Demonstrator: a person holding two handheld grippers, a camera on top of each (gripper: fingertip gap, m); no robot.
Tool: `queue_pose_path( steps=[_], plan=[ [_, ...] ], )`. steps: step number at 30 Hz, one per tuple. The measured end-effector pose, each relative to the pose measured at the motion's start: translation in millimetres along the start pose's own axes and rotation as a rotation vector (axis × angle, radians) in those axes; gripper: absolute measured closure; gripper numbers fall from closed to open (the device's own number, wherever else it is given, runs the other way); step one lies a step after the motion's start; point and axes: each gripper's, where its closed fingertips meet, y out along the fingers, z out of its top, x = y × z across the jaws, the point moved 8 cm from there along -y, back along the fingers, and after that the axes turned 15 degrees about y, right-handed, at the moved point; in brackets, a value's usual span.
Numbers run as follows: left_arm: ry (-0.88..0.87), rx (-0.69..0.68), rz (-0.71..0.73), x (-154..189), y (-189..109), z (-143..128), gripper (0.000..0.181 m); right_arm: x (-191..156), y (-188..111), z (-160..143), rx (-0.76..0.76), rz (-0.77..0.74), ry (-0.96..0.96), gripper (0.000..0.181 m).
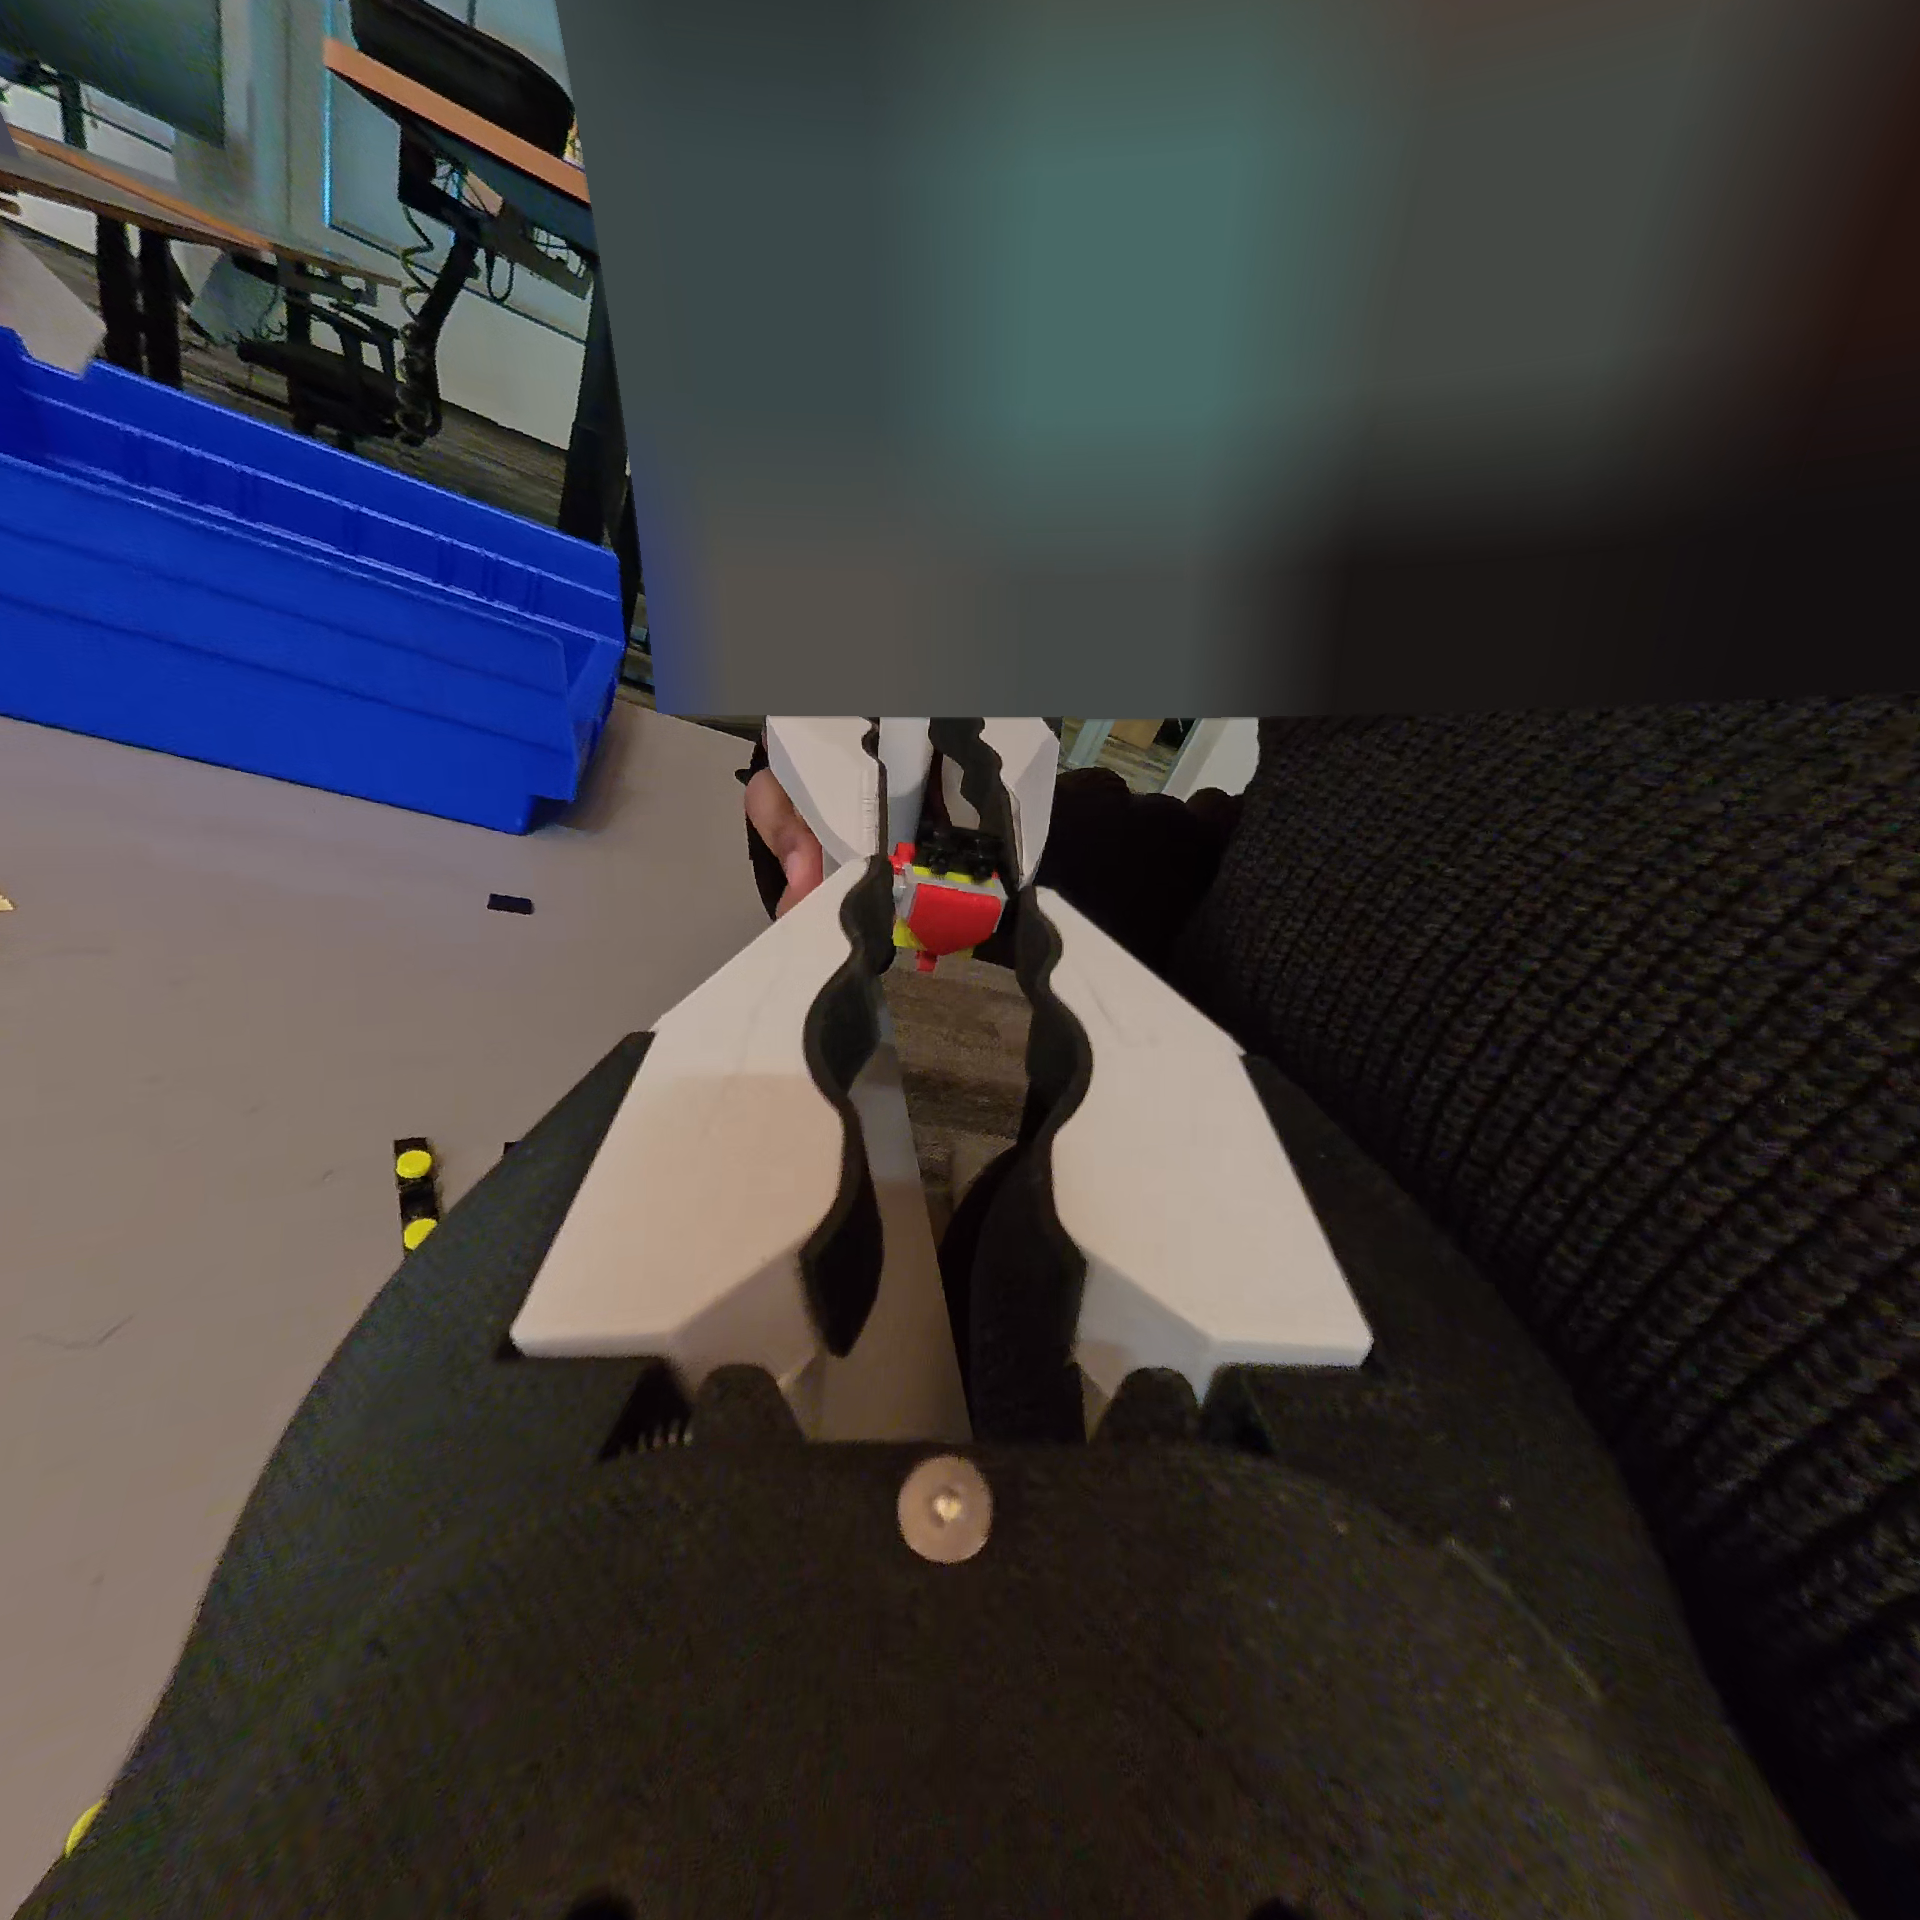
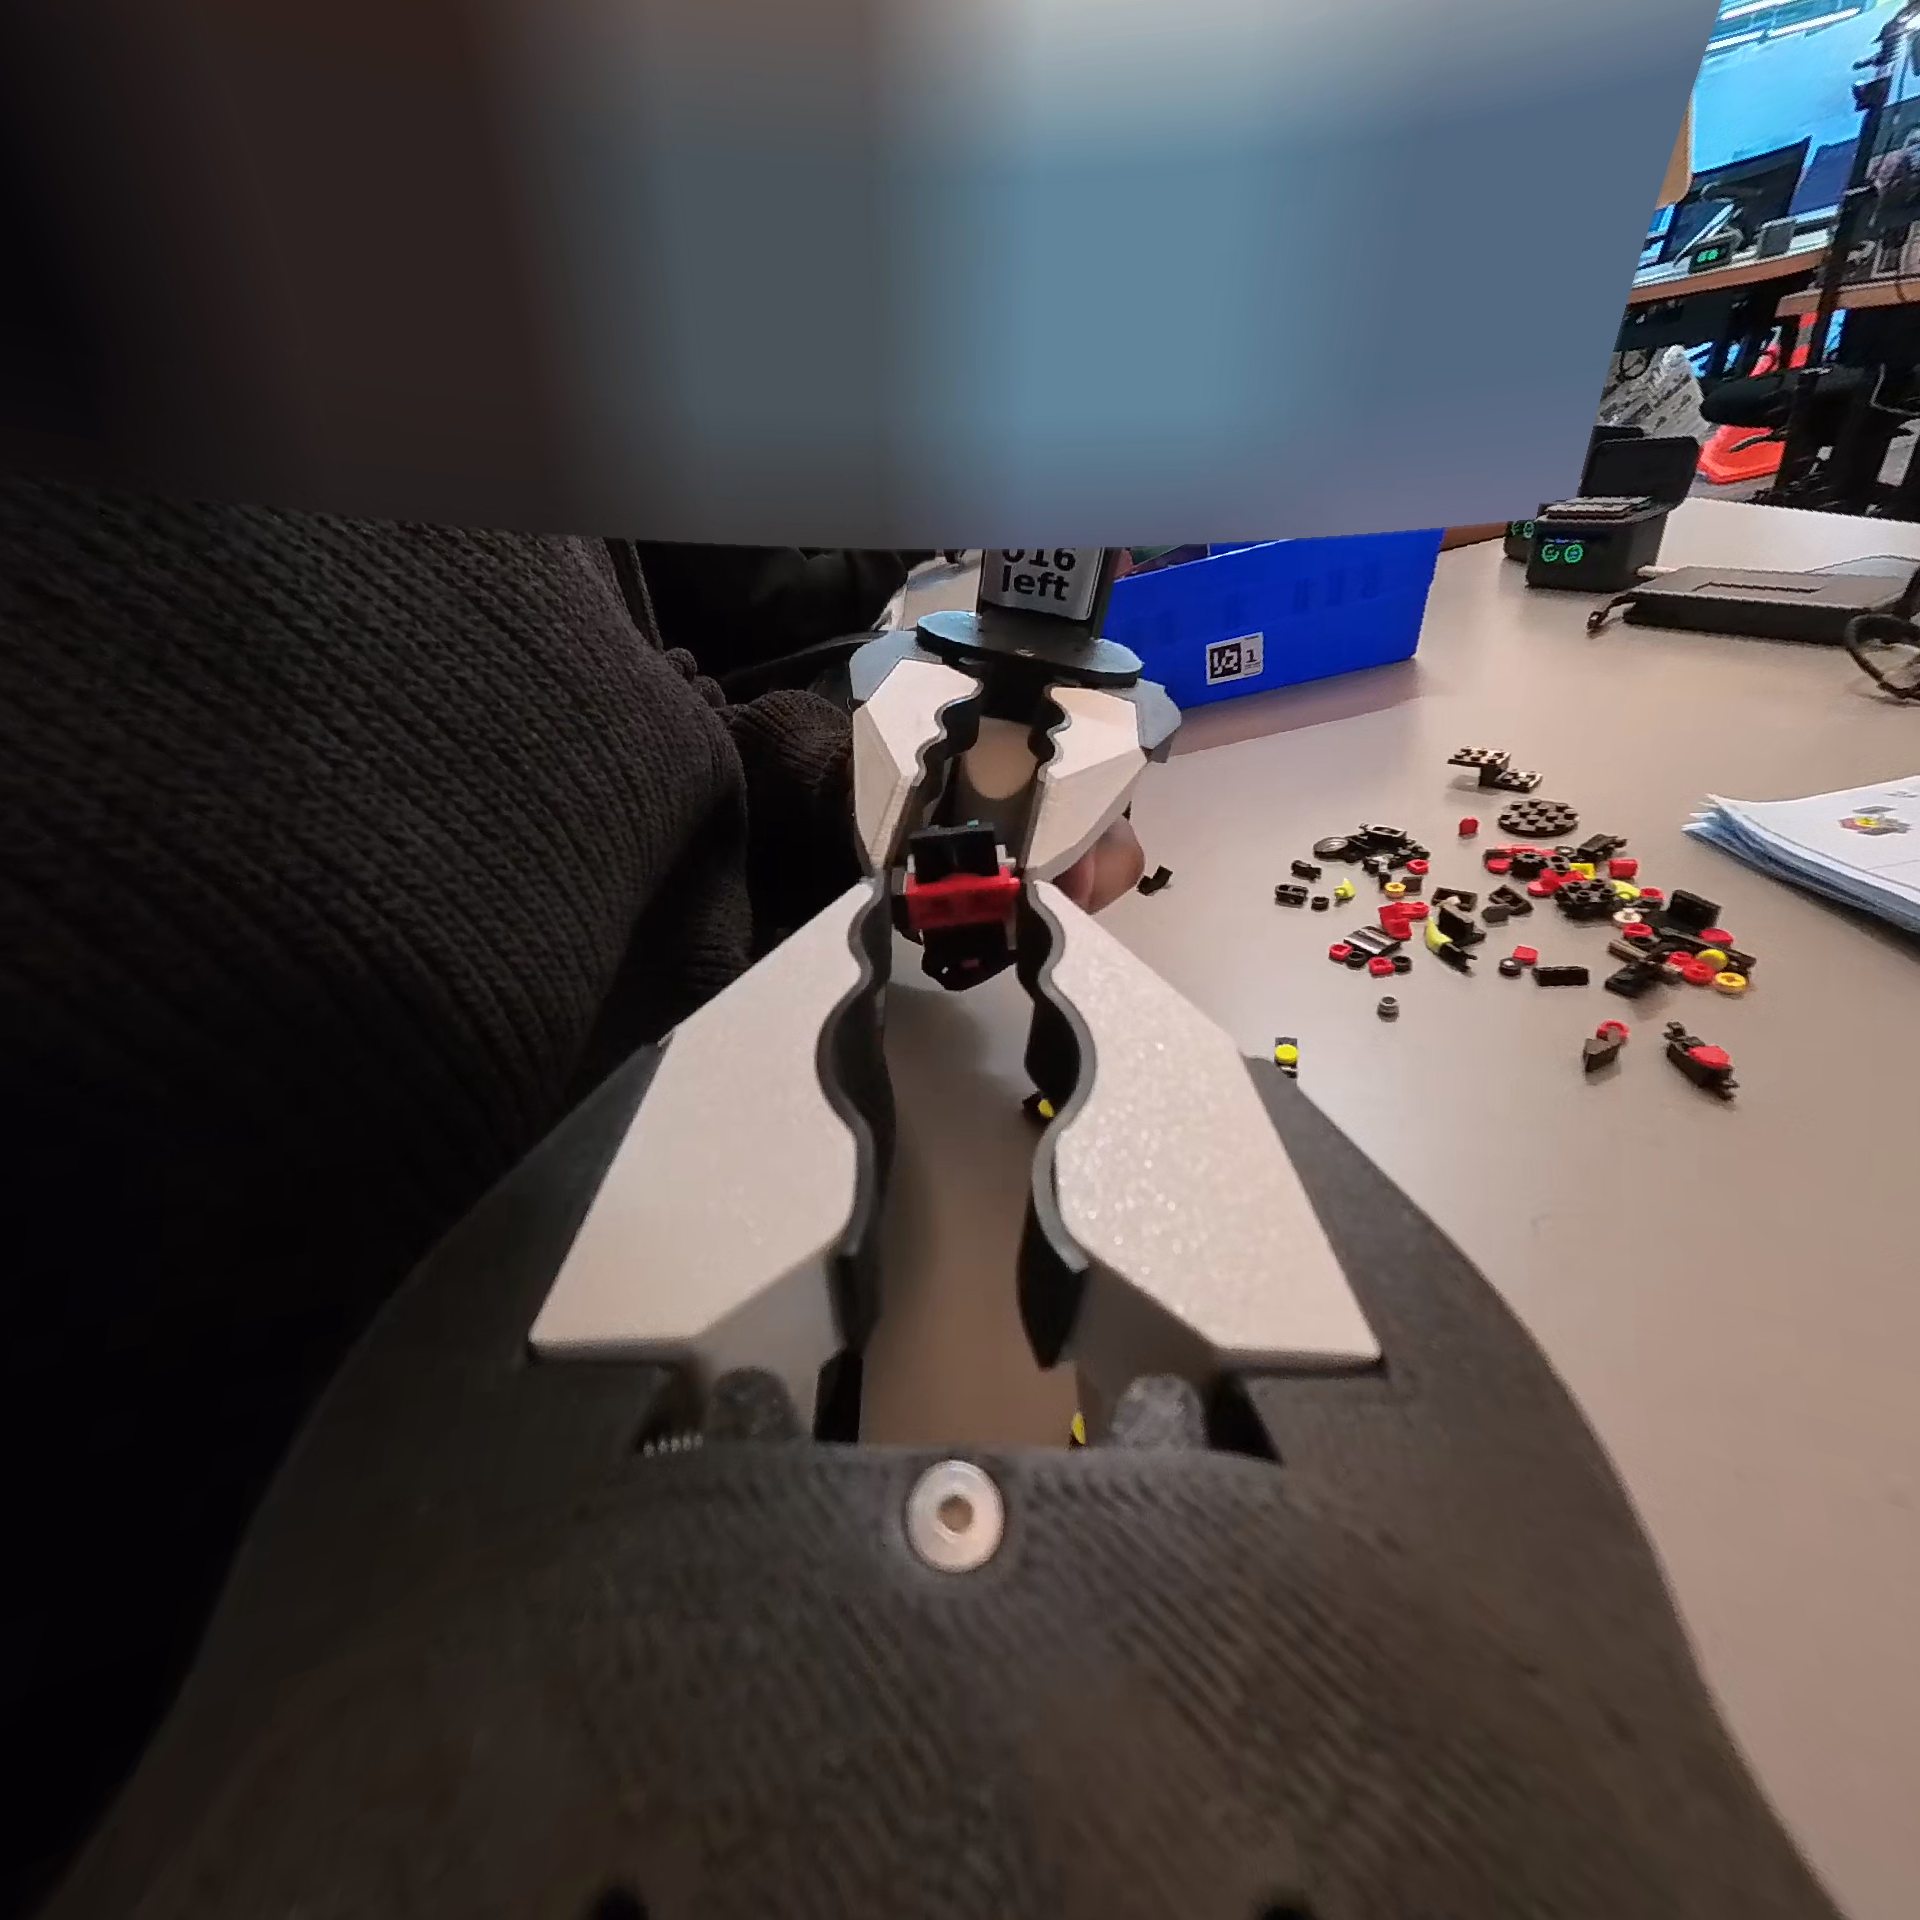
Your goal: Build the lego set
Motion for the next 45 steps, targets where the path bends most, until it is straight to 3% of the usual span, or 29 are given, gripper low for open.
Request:
queue_pose_path(
  steps=[20,25,29,32,35,41,45],
  plan=[
    [0.005,0.003,0.071,-5.1,-1.6,-3.3,0.16,9.4,-1.7,-0.4,0.012,-0.031,0.045,0.159],
    [-0.137,-0.035,0.175,-22.7,-6.2,-12.6,0.16,12.7,-4.5,3.6,0.049,-0.159,-0.052,0.15],
    [-0.318,-0.097,0.289,-37.9,-6.5,-31.3,0.16,17.2,1.7,-0.8,-0.024,-0.352,-0.198,0.143],
    [-0.472,-0.047,0.319,-43.5,-7.0,-40.1,0.161,24.5,7.5,-6.7,-0.11,-0.513,-0.271,0.141],
    [-0.504,-0.052,0.374,-46.0,-7.4,-45.9,0.161,32.4,12.1,-8.7,-0.133,-0.645,-0.257,0.137],
    [-0.476,-0.005,0.443,-47.5,-12.9,-40.4,0.16,37.8,15.3,-13.4,-0.119,-0.651,-0.097,0.141],
    [-0.53,0.045,0.405,-46.0,-10.0,-41.5,0.16,39.9,17.6,-15.2,-0.114,-0.668,-0.036,0.15]
  ],
)
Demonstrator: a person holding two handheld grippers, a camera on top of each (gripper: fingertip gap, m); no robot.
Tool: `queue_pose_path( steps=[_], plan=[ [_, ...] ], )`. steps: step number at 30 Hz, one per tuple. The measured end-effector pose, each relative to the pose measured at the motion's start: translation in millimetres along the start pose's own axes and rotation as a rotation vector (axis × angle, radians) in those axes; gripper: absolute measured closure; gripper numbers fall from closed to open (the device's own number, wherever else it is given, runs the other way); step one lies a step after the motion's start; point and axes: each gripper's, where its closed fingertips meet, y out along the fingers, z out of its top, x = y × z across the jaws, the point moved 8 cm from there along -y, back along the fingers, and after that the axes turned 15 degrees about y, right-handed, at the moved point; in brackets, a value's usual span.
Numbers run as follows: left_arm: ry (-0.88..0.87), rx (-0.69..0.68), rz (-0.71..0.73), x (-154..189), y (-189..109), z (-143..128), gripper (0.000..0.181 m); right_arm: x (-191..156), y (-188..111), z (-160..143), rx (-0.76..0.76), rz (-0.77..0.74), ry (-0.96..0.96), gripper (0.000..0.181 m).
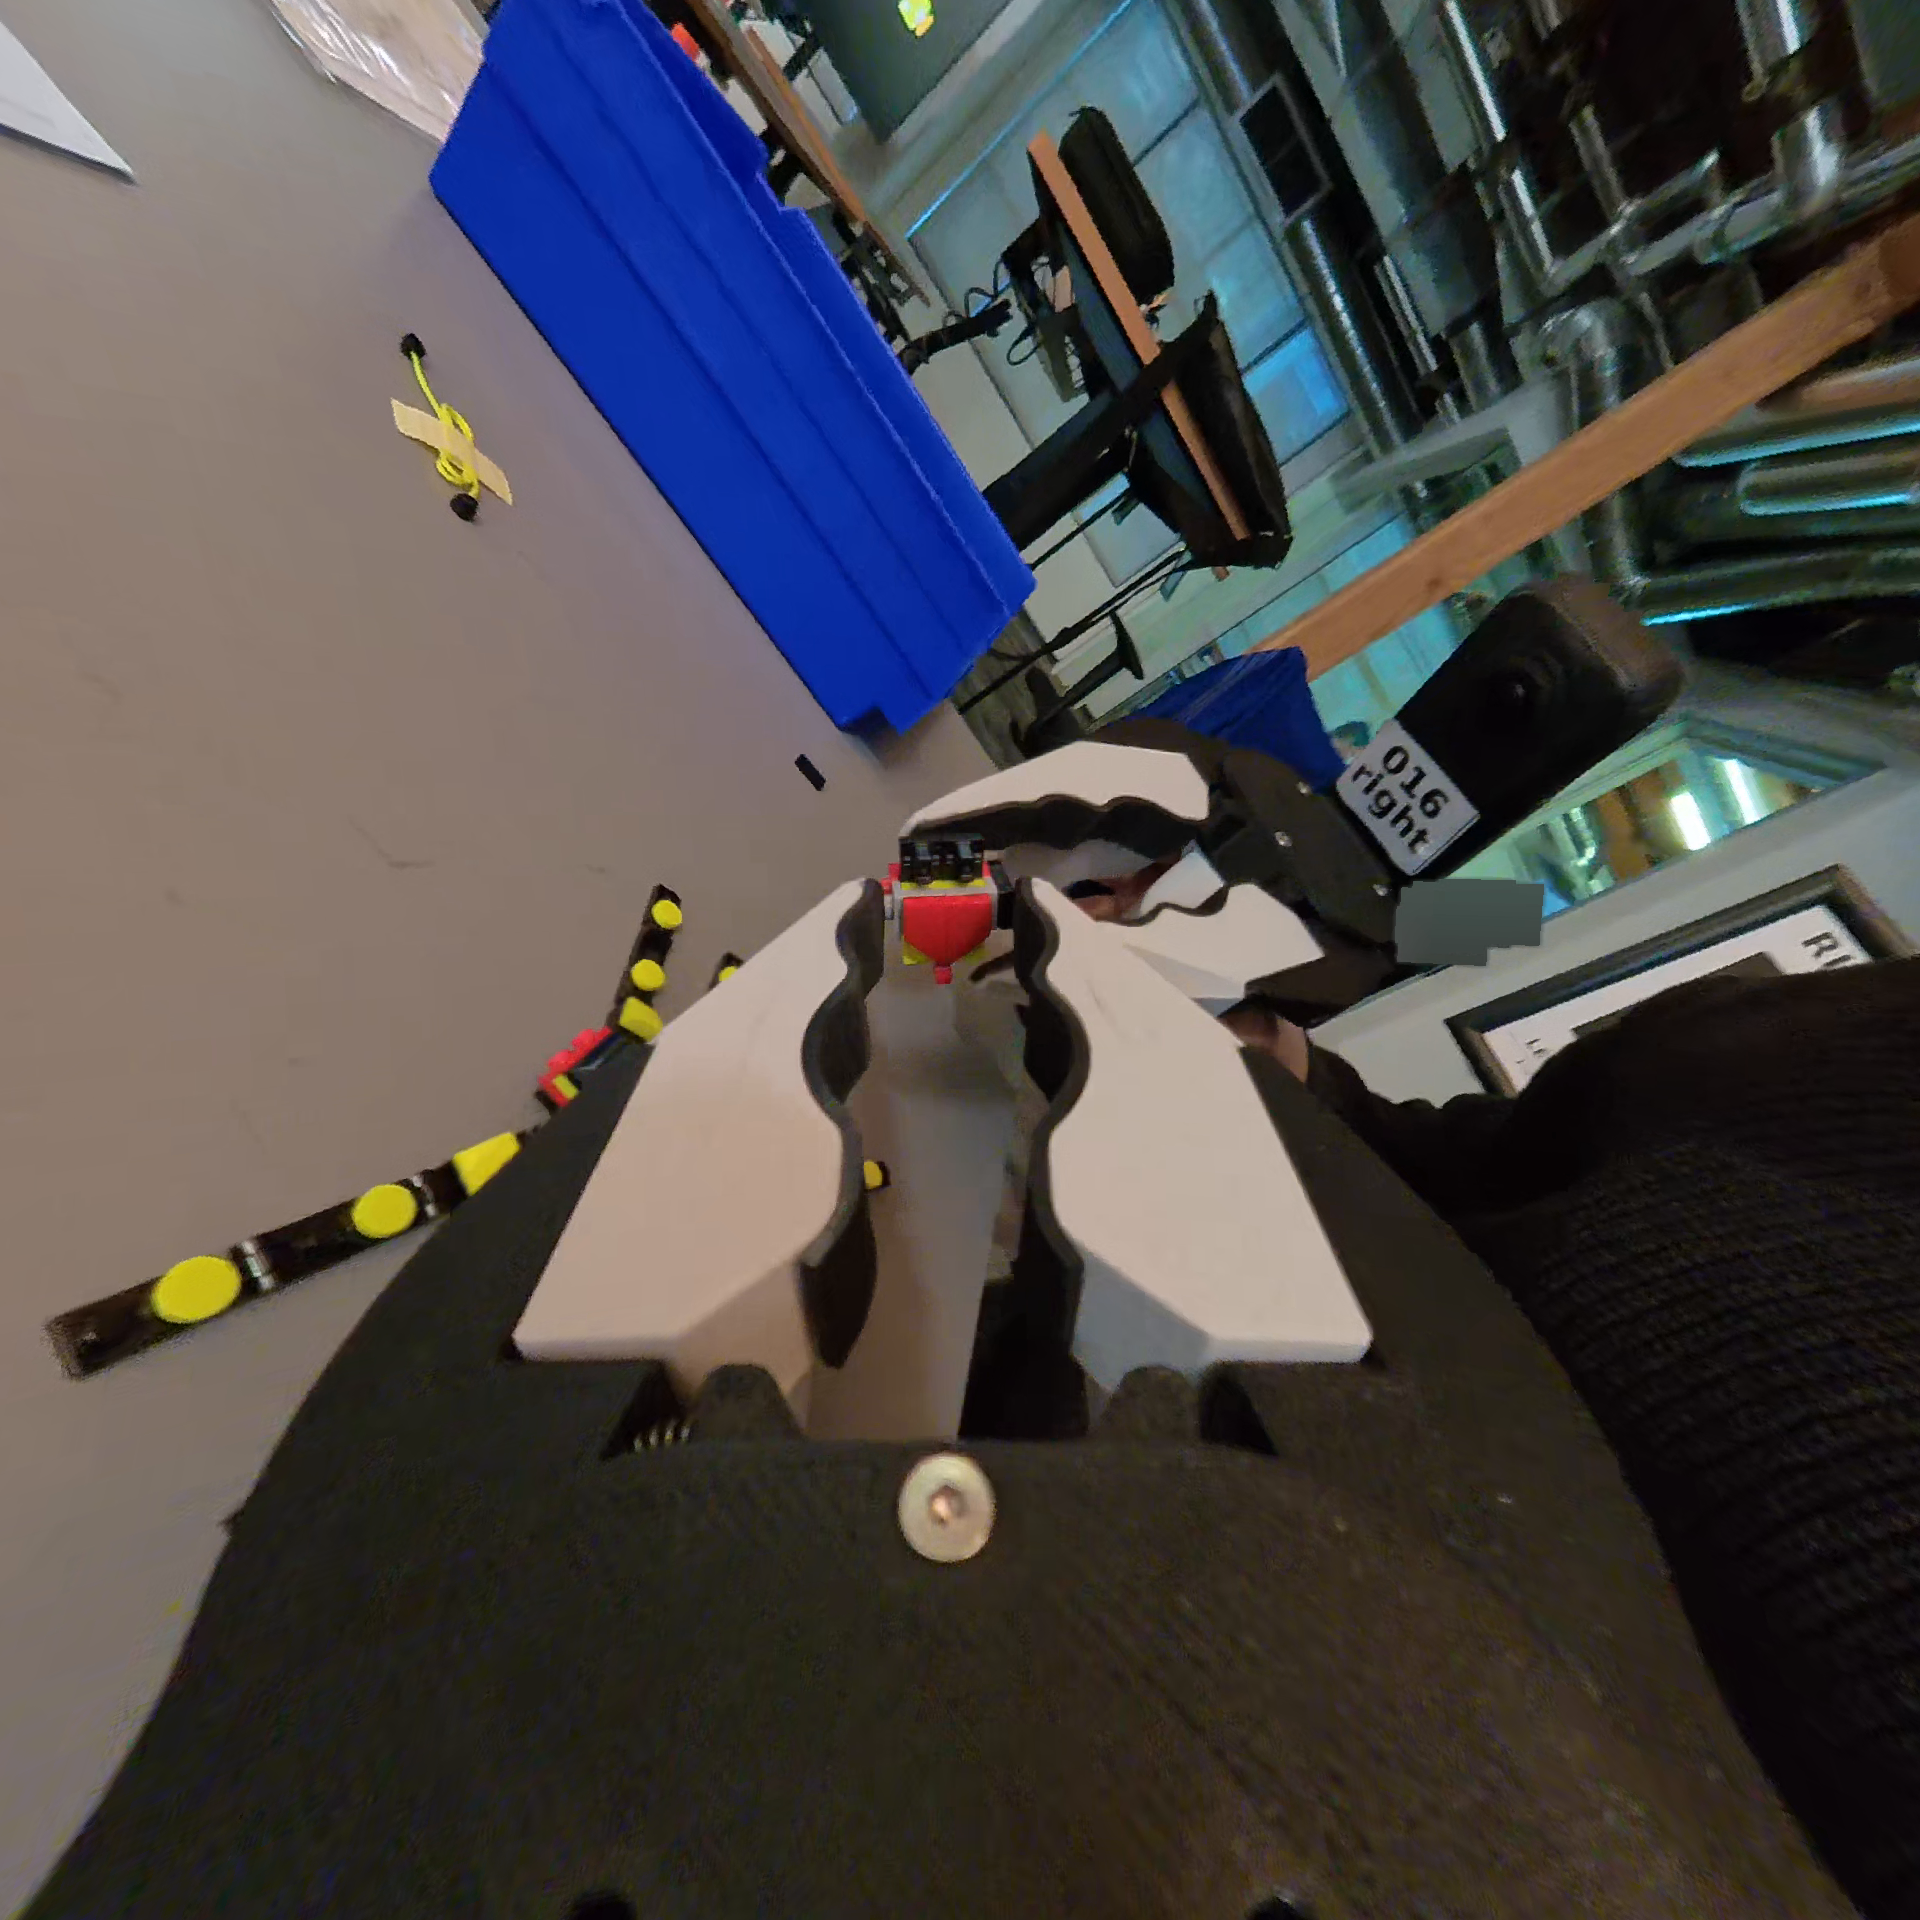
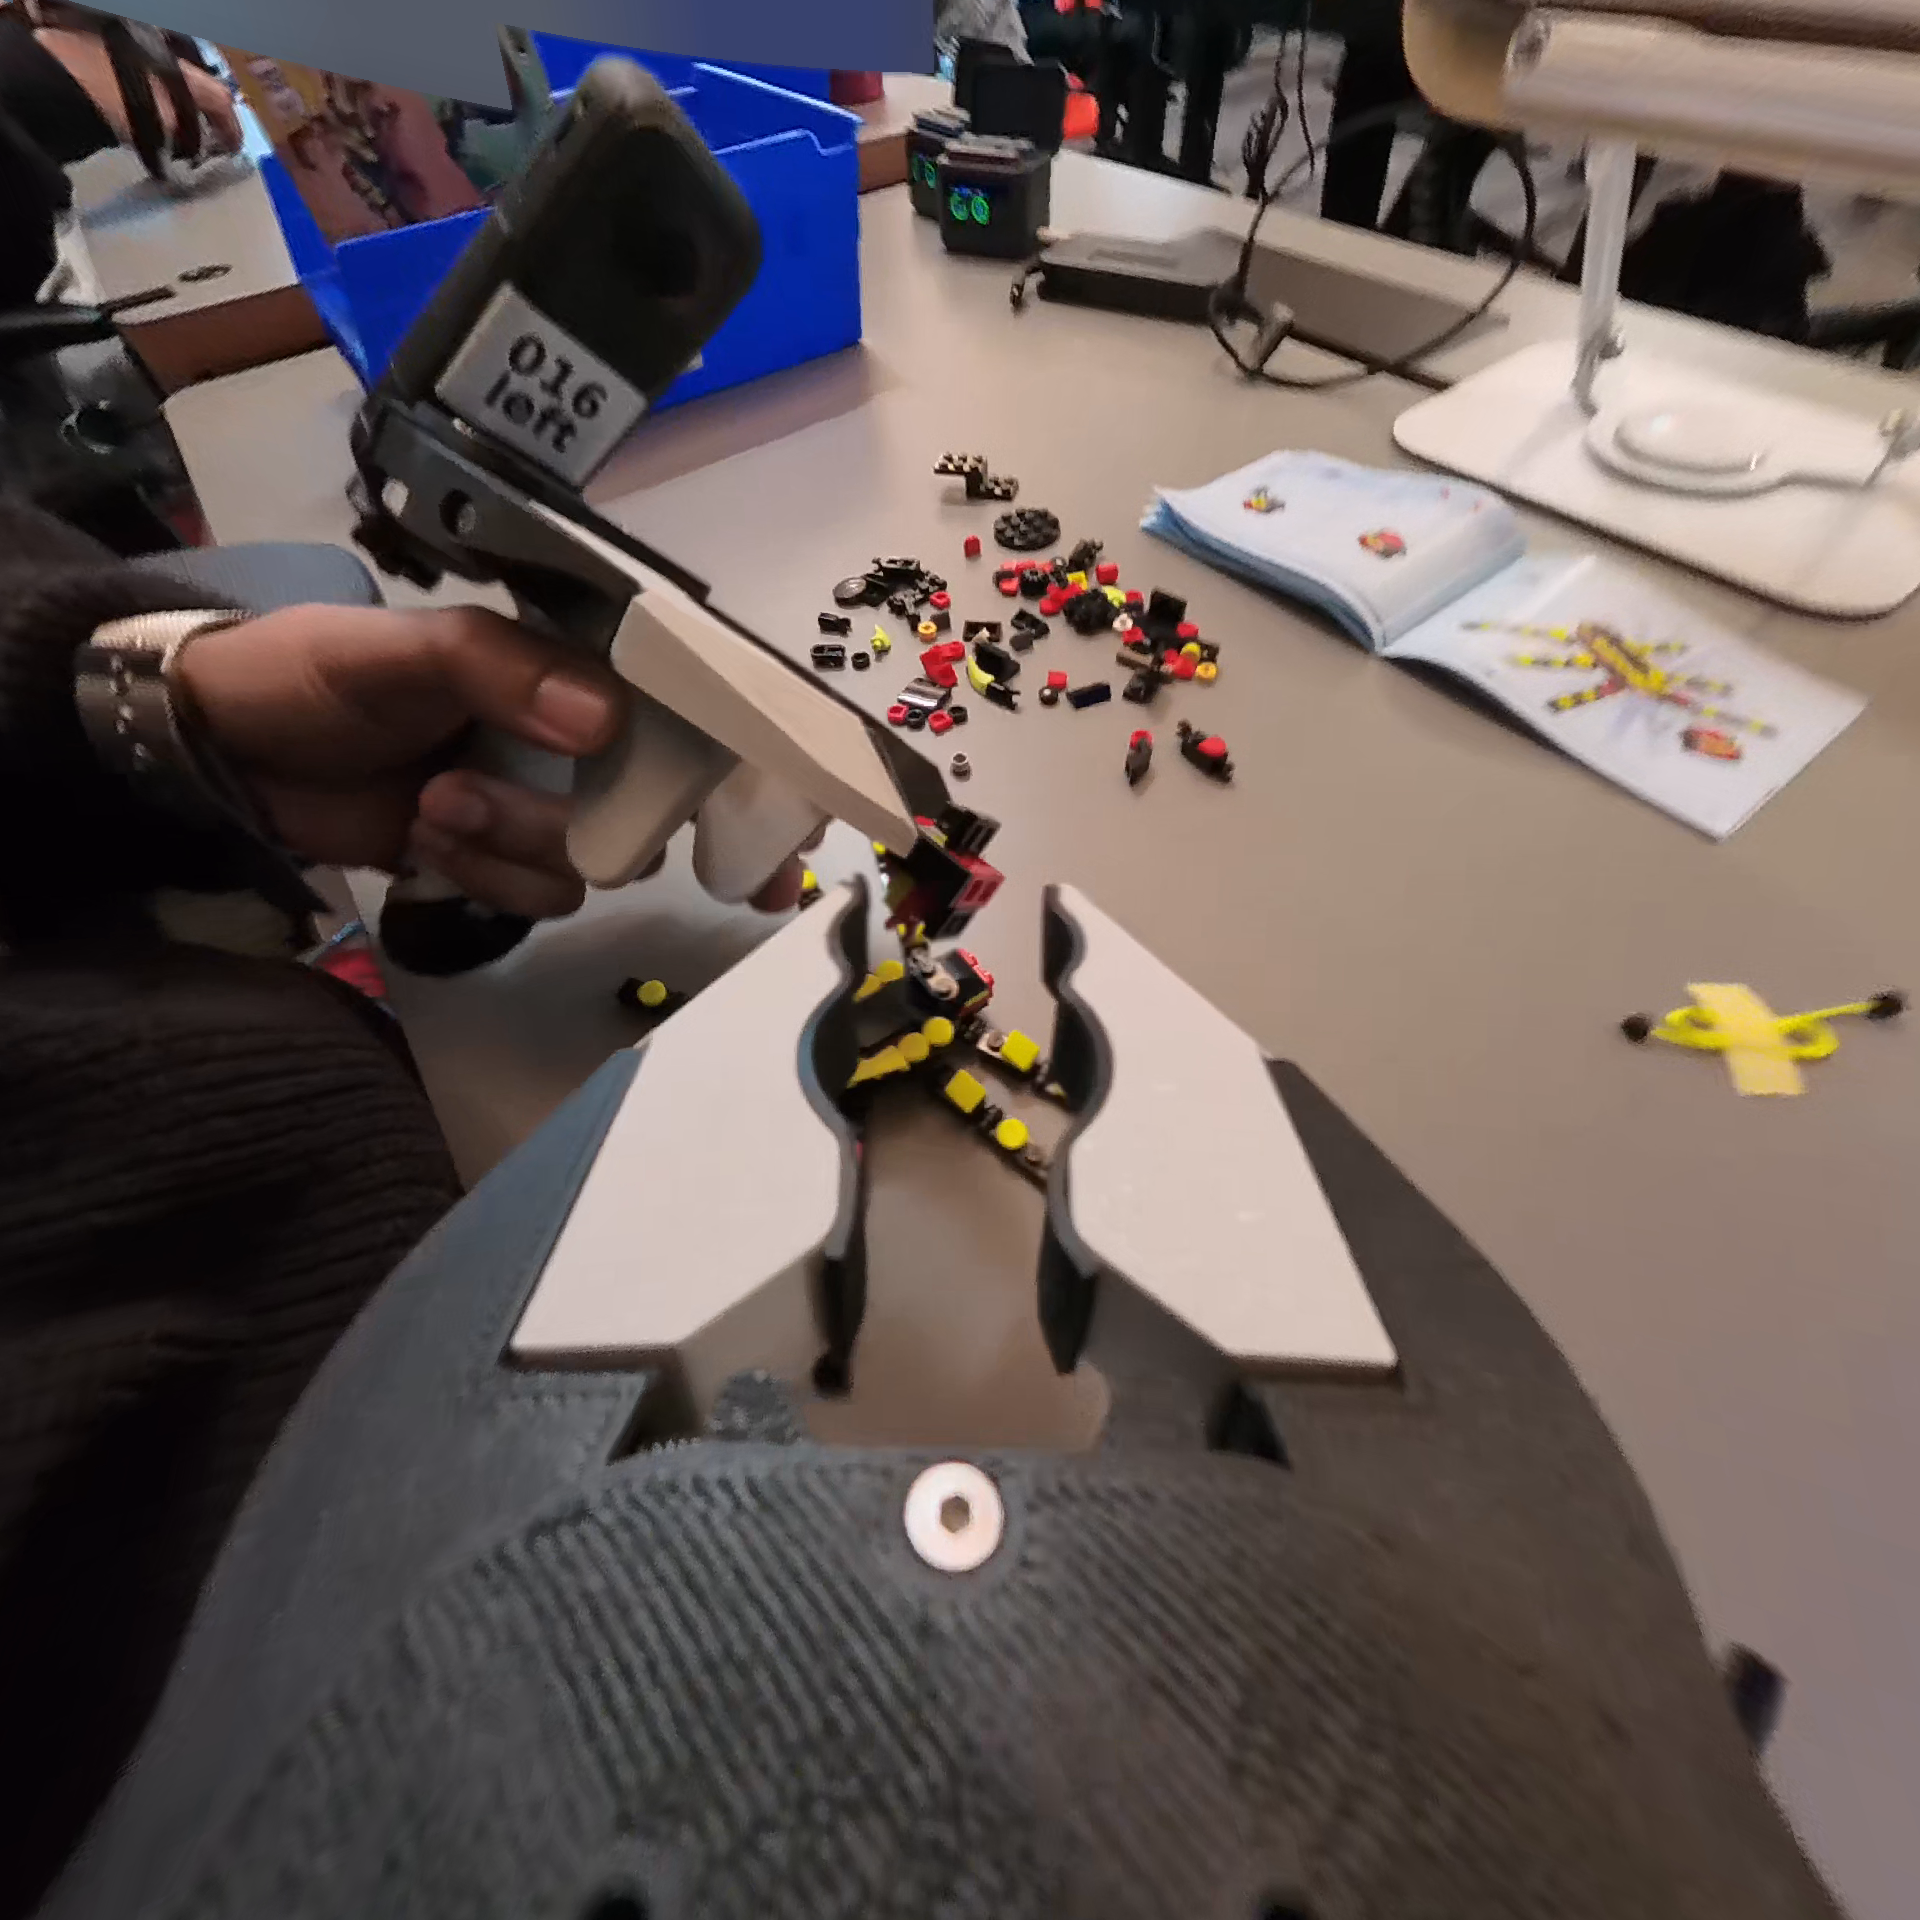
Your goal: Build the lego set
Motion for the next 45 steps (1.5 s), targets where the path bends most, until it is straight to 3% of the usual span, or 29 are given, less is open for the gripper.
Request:
queue_pose_path(
  steps=[4,9,12,19,23,27,31,38,45],
  plan=[
    [-0.033,0.017,-0.021,0.8,0.7,-0.8,0.16,-3.4,3.1,-1.7,-0.021,0.008,0.025,0.162],
    [0.004,0.015,-0.009,3.6,1.8,0.1,0.159,-2.1,0.8,-0.6,-0.023,0.017,0.035,0.164],
    [0.051,0.014,0.029,3.4,0.1,3.6,0.145,10.8,-5.4,0.7,-0.008,-0.004,0.071,0.164],
    [0.075,0.051,0.041,0.1,-6.4,11.9,0.146,82.9,-29.3,-12.8,-0.057,-0.154,0.439,0.164],
    [0.038,0.055,0.029,-3.5,-7.4,12.7,0.147,90.2,-15.9,-31.1,-0.172,-0.101,0.62,0.164],
    [0.071,0.062,0.039,-3.3,-9.5,16.2,0.147,94.3,-5.3,-41.9,-0.281,-0.11,0.678,0.164],
    [0.12,0.057,0.037,-0.7,-9.7,18.5,0.147,99.7,-7.0,-42.2,-0.265,-0.092,0.744,0.161],
    [0.136,0.058,0.026,1.5,-10.3,19.4,0.148,106.0,-16.5,-34.3,-0.177,-0.169,0.716,0.131],
    [0.125,0.07,0.029,0.8,-11.5,20.1,0.149,88.7,-22.2,-13.6,-0.119,-0.229,0.395,0.138]
  ],
)
